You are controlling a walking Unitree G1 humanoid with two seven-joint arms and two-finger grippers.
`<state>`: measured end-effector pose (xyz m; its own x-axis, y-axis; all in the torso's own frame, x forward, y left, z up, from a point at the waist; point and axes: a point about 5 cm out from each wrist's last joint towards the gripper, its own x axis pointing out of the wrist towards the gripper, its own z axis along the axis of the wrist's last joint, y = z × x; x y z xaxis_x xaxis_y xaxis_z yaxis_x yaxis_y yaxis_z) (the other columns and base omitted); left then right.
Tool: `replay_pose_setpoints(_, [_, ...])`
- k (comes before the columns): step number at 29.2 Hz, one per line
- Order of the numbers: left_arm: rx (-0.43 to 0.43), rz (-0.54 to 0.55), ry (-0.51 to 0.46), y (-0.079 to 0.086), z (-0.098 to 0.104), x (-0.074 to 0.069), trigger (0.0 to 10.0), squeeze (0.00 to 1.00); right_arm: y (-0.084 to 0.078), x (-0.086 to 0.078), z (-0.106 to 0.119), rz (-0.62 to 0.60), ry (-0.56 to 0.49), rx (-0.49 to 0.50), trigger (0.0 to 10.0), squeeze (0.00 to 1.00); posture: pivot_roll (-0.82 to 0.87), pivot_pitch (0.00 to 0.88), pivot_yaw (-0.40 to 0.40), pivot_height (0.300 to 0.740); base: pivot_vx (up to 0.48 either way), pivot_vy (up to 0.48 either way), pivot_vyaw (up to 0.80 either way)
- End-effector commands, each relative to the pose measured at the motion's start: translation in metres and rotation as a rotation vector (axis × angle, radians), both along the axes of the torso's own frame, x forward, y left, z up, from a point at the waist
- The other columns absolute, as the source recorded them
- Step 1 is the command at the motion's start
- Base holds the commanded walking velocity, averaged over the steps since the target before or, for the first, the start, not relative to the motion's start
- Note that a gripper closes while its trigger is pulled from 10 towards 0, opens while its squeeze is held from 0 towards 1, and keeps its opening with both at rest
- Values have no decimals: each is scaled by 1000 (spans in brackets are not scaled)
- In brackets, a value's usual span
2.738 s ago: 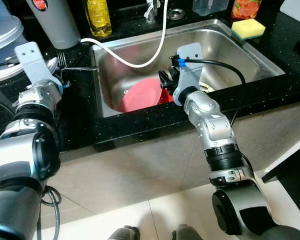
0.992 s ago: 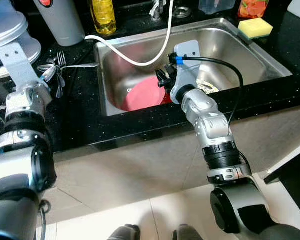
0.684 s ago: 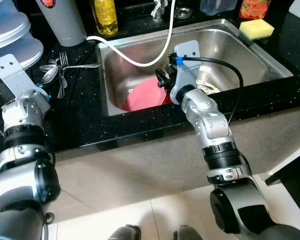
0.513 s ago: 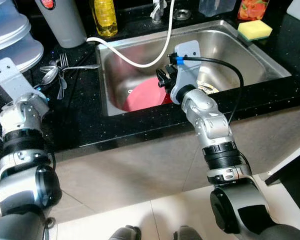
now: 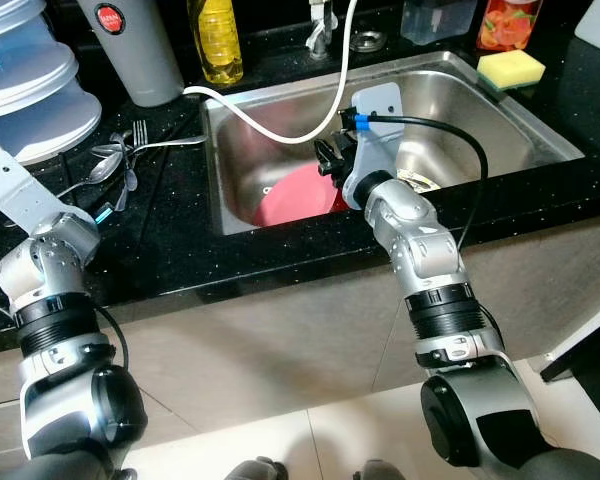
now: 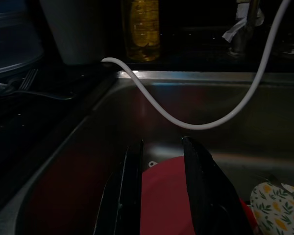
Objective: Kitchen organization
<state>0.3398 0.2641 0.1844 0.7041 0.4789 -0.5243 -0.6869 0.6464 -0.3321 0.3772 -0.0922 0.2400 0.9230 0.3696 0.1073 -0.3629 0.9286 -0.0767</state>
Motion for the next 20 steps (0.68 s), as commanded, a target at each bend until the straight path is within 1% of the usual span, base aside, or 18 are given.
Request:
replay_pose_setpoints(1, [-78, -39, 198, -9, -47, -12, 0, 0, 7, 1, 5, 23, -12, 2, 10000, 0, 156, 93, 93, 740, 0, 0, 0])
replay_pose_setpoints(3, [-37, -35, 168, -6, -39, -10, 0, 0, 7, 1, 5, 22, -12, 2, 10000, 0, 156, 93, 93, 740, 0, 0, 0])
replay_pose_setpoints(4, [-37, -35, 168, -6, -39, -10, 0, 0, 7, 1, 5, 22, -12, 2, 10000, 0, 156, 93, 93, 740, 0, 0, 0])
replay_pose_setpoints(5, [12, -73, 96, -7, -25, -4, 0, 0, 7, 1, 5, 22, -12, 2, 10000, 0, 155, 92, 92, 740, 0, 0, 0])
replay_pose_setpoints(6, [52, -80, 85, -6, -19, -3, 3255, 0, 7, 1, 5, 22, -13, 2, 10000, 0, 154, 92, 92, 740, 0, 0, 0])
replay_pose_setpoints(7, [97, -85, 74, -5, -14, -2, 10000, 0, 7, 1, 5, 23, -13, 2, 10000, 0, 153, 90, 93, 740, 0, 0, 0])
replay_pose_setpoints(8, [97, -85, 74, -5, -14, -2, 10000, 0, 7, 1, 5, 23, -13, 2, 10000, 0, 153, 90, 93, 740, 0, 0, 0])
replay_pose_setpoints(9, [136, -81, 65, -3, -8, -1, 10000, 0, 7, 1, 5, 23, -14, 2, 10000, 0, 152, 90, 93, 740, 0, 0, 0])
replay_pose_setpoints(10, [236, -81, 35, 1, 4, 0, 10000, 1000, 7, 1, 5, 23, -15, 2, 10000, 0, 153, 89, 93, 740, 0, 0, 0])
replay_pose_setpoints(11, [267, -81, 22, 2, 9, 0, 10000, 1000, 7, 1, 5, 23, -15, 2, 10000, 0, 153, 88, 93, 740, 0, 0, 0])
replay_pose_setpoints(14, [287, -82, 12, 2, 12, 0, 10000, 1000, 7, 1, 5, 23, -15, 2, 10000, 0, 152, 87, 93, 740, 0, 0, 0])
replay_pose_setpoints(15, [323, -76, -3, 4, 17, 0, 10000, 1000, 7, 1, 5, 24, -15, 2, 10000, 0, 152, 87, 93, 740, 0, 0, 0])
replay_pose_setpoints(17, [367, -54, -35, 9, 26, 0, 10000, 1000, 9, 1, 5, 29, -16, 2, 10000, 0, 150, 81, 90, 740, 0, 0, 0])
replay_pose_setpoints(20, [381, -49, -72, 14, 32, 1, 10000, 1000, 9, 1, 5, 33, -17, 1, 10000, 0, 150, 79, 88, 740, 0, 0, 0])
